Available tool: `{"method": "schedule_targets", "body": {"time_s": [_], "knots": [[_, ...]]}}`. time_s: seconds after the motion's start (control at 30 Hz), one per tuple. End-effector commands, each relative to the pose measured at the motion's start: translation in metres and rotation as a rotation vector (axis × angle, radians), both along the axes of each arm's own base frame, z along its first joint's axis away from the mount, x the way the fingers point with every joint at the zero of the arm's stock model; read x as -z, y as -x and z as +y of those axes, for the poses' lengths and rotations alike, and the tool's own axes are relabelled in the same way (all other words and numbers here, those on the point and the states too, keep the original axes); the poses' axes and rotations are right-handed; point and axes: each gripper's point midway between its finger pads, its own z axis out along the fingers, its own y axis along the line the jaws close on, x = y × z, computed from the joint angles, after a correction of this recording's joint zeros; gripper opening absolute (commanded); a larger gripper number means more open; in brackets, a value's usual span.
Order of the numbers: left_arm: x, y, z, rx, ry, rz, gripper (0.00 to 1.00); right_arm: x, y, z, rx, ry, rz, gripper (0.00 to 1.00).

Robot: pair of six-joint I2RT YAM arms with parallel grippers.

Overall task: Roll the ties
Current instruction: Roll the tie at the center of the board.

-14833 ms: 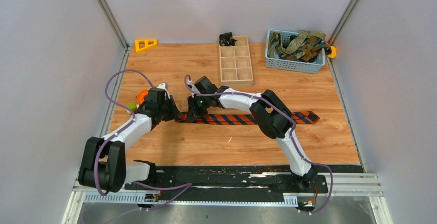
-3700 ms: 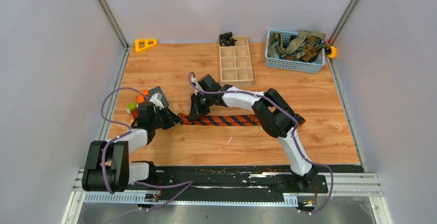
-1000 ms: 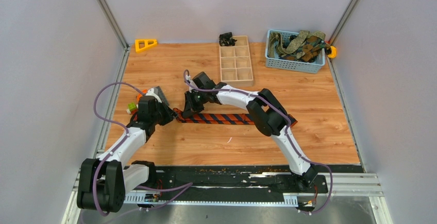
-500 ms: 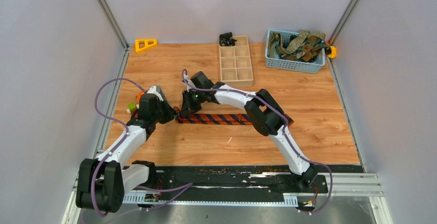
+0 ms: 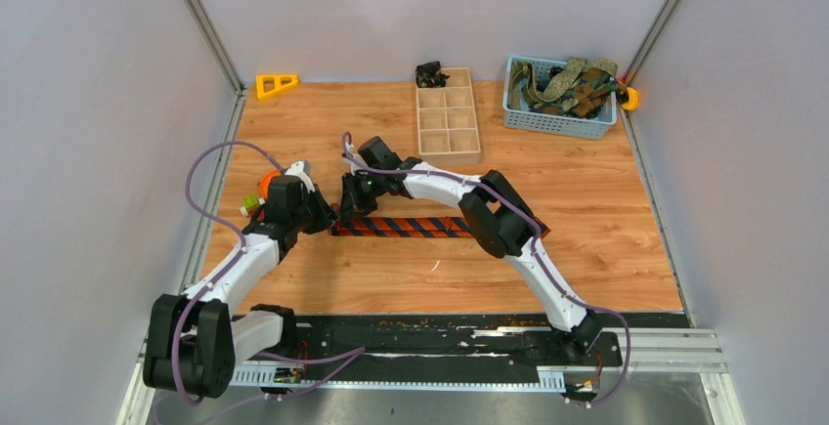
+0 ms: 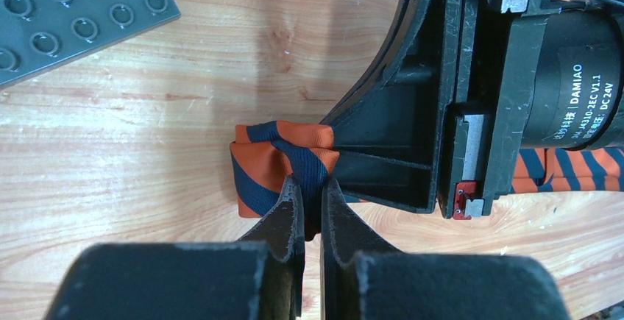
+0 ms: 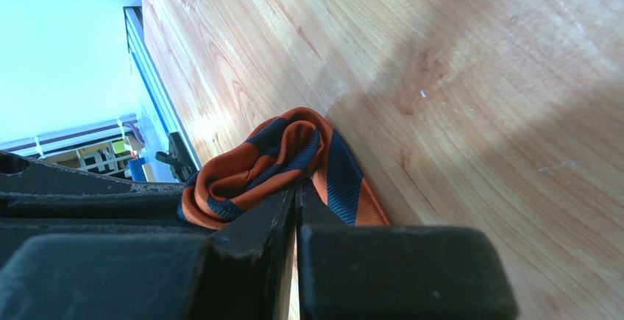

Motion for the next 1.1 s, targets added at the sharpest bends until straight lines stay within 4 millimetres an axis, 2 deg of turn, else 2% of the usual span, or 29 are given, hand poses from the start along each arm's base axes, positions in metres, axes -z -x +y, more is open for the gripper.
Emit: {"method": "schedule_targets", "body": {"time_s": [0.0,0.57,0.73,1.07], "knots": [[-0.011,-0.007,-0.021,0.098,0.026,-0.032,0.0,-0.02,0.001,0.017,-0.023,-0.086,-0.044,0.05],[0.007,-0.008,-0.039,0.161,-0.028,0.011,0.0,-0.028,-0.009,-0.012,0.029,-0.055,-0.065,0.04],[0.014,-0.007,-0.042,0.176,-0.039,0.029,0.0,-0.035,-0.017,-0.028,0.061,-0.004,-0.109,0.04],[0.023,-0.007,-0.052,0.207,-0.045,0.051,0.0,-0.037,-0.032,-0.065,0.122,0.093,-0.164,0.06]]}}
